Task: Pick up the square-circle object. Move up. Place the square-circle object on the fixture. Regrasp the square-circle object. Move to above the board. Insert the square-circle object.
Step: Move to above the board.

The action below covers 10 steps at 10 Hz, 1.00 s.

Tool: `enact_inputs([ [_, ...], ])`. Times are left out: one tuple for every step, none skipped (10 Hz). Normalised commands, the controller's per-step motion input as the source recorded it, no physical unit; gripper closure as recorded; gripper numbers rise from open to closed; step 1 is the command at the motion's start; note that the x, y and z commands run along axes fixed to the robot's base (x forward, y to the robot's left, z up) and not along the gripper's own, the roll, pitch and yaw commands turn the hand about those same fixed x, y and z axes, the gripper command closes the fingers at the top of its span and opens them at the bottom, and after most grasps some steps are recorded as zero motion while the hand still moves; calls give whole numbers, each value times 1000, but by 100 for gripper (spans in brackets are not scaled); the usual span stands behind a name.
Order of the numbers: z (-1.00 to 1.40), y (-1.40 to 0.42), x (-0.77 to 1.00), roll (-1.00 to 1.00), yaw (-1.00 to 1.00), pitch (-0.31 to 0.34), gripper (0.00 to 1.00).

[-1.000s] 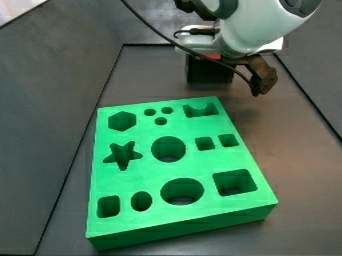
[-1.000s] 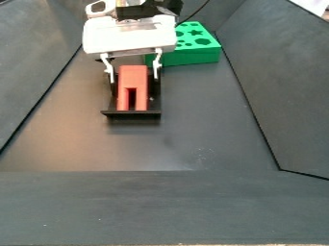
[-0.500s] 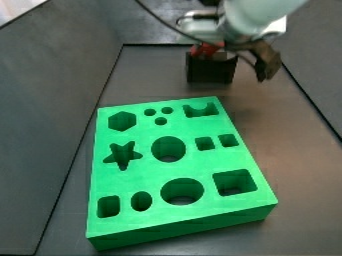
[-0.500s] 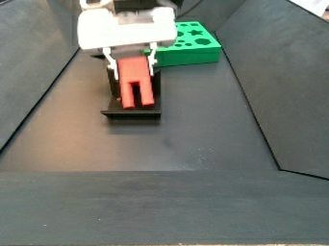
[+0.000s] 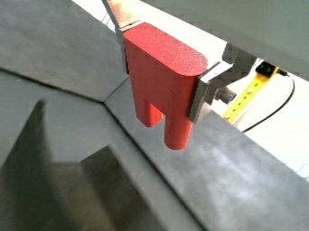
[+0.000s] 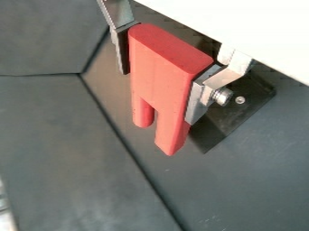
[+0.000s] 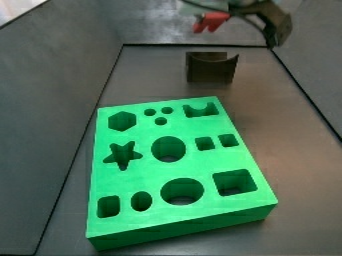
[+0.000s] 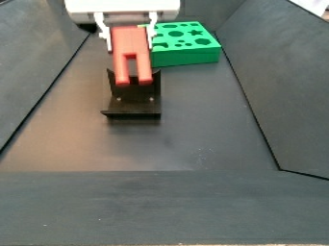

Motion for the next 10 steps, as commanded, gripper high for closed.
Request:
enact_inputs([
  [1000,133,-97,-111,-175,-159,100],
  [1000,127,-101,-117,-186,-117,100],
  [1000,121,-104,-122,-183,-83,100],
  [1000,117,-111,-123,-172,-55,100],
  [1000,110,-121,-125,-145,-26,100],
  [998,107,-129,-125,-127,-8,100],
  [736,72,-102,-119,-99,10,100],
  [603,54,-88,-112,-86,17,100],
  [338,31,-64,-99,-63,38,100],
  [230,-1000,-373,-1000,-216,-20,100],
])
